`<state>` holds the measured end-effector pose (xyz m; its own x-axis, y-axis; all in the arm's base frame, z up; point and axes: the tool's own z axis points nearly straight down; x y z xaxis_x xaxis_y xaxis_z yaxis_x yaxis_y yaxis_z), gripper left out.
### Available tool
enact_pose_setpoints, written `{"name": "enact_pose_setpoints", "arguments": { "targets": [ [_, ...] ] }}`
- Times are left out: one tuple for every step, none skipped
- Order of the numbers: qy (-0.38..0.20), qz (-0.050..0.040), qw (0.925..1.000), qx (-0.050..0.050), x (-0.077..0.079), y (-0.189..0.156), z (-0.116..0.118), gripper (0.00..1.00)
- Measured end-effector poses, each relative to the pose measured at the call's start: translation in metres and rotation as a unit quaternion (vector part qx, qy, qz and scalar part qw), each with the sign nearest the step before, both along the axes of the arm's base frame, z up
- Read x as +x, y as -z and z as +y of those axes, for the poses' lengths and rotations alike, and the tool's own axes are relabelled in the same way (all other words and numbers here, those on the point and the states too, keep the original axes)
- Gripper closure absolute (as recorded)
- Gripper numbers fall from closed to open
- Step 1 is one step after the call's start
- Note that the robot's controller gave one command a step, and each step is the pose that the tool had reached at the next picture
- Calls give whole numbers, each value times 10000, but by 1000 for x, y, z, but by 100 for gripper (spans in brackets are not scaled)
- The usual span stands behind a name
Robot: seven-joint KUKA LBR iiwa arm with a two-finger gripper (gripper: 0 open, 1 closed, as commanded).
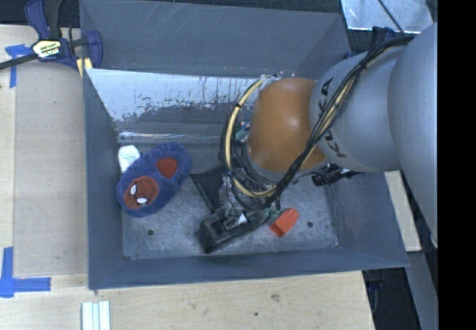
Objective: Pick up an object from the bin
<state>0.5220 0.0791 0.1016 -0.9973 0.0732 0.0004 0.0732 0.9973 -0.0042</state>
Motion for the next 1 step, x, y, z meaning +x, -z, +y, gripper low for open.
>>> {"name": "enact_pose_setpoints", "arguments": {
  "targets": [
    [-9,-44,10000,39,2,-3,5,100]
  ]
}}
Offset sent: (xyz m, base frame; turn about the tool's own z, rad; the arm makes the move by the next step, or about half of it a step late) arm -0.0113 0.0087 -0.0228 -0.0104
